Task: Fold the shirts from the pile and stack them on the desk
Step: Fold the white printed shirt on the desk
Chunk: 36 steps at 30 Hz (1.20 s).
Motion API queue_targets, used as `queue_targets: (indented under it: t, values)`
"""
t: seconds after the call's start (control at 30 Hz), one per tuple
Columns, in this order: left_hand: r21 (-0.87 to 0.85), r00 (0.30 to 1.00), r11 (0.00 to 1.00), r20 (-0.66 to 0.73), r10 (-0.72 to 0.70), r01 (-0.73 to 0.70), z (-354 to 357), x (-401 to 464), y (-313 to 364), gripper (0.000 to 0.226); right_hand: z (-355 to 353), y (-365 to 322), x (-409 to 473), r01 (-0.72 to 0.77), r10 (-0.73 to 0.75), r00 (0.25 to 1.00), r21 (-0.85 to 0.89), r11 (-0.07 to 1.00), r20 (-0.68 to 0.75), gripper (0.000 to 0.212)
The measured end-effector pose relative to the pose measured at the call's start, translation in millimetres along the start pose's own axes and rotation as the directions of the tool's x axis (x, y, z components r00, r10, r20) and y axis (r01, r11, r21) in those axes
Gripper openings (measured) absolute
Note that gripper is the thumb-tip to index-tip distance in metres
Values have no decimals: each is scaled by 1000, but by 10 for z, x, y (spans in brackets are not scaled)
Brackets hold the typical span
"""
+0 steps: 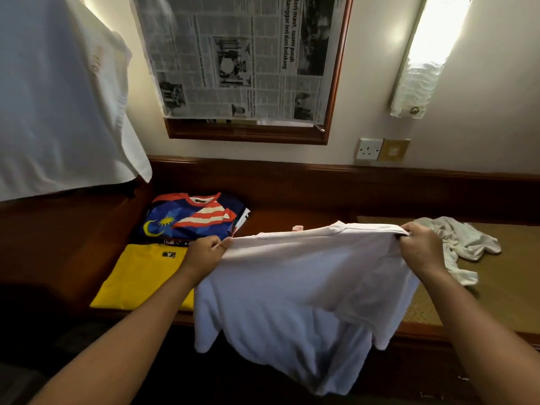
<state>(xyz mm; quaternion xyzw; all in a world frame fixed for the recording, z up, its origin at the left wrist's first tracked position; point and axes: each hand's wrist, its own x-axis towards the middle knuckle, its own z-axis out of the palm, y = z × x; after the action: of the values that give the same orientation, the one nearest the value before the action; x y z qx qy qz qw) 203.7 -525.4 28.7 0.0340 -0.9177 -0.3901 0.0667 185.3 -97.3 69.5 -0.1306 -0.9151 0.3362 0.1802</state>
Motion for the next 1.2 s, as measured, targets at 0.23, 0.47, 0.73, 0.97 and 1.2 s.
queue_targets:
  t: [0.23, 0.47, 0.73, 0.97, 1.2]
  values:
    - [283, 972, 935, 161, 174, -214, -31, 792, 50, 15, 255, 197, 470, -23, 26, 999, -99, 995, 35, 32]
    - [434, 997, 901, -67, 49, -15, 486, 1557, -133, 28, 767, 405, 995, -144, 142, 990, -104, 984, -24, 21]
    - [368, 982, 914, 10, -186, 170, 925, 2682, -487, 42, 1572, 881, 2242, -123, 164, 980, -299, 946, 115, 31]
    - [369, 952, 905, 135, -275, 209, 1448, 3565, -712, 27, 2435, 1369, 3011, -82, 198, 924, -336, 938, 327, 16]
    - [434, 990, 893, 21, -142, 119, 1774, 3966, -812, 21, 2758, 1408, 3369, -132, 214, 946, -315, 940, 244, 37]
